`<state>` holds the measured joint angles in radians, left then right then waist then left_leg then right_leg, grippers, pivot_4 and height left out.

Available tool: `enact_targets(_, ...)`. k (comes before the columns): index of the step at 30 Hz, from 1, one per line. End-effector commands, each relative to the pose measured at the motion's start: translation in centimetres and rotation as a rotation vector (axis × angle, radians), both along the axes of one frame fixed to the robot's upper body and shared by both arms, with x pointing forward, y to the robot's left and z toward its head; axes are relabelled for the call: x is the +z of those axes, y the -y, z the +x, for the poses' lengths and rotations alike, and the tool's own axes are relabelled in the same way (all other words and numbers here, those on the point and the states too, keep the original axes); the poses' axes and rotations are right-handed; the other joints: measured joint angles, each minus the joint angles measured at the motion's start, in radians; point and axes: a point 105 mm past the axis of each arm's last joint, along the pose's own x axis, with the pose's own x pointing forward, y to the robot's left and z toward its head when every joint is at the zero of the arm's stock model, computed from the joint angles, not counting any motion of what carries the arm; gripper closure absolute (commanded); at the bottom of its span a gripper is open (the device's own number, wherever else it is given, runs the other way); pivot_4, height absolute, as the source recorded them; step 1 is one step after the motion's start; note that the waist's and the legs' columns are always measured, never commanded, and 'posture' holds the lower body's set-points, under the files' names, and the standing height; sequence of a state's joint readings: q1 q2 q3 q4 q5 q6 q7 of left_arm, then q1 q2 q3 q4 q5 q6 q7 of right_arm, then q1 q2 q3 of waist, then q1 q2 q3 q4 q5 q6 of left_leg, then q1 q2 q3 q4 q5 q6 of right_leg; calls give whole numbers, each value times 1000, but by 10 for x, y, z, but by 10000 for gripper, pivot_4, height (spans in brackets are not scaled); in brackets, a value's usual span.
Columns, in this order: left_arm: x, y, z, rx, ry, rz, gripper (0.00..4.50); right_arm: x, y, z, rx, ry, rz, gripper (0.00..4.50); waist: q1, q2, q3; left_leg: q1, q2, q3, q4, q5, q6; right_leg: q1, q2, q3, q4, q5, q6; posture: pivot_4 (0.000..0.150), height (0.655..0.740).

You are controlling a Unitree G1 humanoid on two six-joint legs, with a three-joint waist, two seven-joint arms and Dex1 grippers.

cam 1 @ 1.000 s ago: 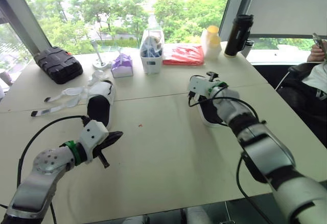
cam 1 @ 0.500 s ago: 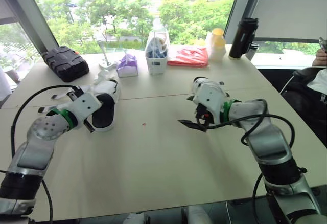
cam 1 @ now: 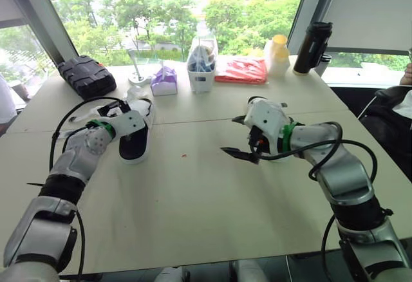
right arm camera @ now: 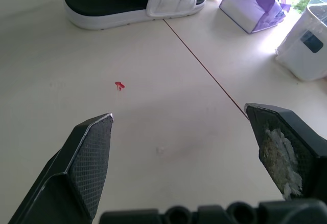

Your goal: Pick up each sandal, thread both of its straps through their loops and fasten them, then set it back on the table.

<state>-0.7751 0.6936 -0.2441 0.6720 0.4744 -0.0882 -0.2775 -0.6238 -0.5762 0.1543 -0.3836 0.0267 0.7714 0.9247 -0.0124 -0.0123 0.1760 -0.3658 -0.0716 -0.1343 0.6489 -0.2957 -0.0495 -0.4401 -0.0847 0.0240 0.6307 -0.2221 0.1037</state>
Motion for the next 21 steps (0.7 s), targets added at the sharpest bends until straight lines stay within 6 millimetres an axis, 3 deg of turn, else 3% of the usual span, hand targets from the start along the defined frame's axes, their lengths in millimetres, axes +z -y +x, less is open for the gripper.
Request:
enact_targets(1, 8, -1, 14, 40, 76, 77, 580, 6, -3, -2, 14, 41, -8, 0, 0, 0, 0, -1, 0, 0, 0, 0, 0, -1, 0, 0, 0, 0, 0, 1500, 7400)
enact_targets(12, -7, 4, 33, 133, 79, 196, 580, 5, -5, -4, -13, 45, -2, 0, 0, -1, 0, -7, -3, 0, 4, 0, 0, -4, -2, -1, 0, 2, 3, 1500, 7400)
enact_targets(15, -12, 5, 34, 142, 70, 187, 8996, 5, -4, -3, -23, 45, -3, 0, -3, -1, -1, -7, -3, 0, 4, 0, 0, -4, -2, -1, 0, 2, 3, 1500, 7400)
enact_targets(21, -17, 1, 32, 170, 72, 182, 39771, 6, -1, 0, -48, 55, -3, 0, 0, -1, -1, -7, -3, 0, 5, 0, 0, -4, -3, -1, 0, 2, 3, 1500, 7400)
